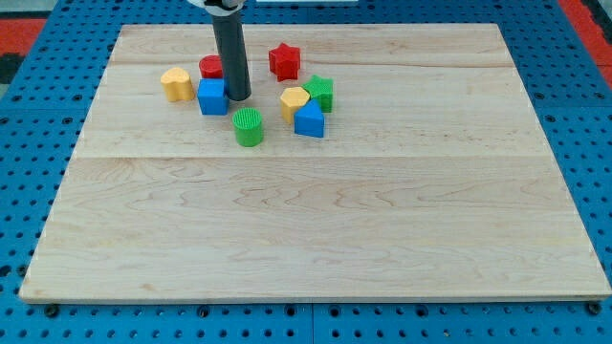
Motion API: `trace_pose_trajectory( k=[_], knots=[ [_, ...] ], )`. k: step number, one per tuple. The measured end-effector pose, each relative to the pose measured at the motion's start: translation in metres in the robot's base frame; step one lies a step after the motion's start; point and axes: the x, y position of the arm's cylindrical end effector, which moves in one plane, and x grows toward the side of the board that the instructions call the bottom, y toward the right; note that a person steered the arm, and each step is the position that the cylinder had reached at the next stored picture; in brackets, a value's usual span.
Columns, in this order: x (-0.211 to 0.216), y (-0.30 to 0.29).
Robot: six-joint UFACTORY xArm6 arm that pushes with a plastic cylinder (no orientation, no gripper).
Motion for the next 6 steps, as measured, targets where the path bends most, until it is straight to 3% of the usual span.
trace_pose_trajectory(
  k=[3,6],
  knots=[
    [0.035,-0.016],
    [0.055,-0.128]
  ],
)
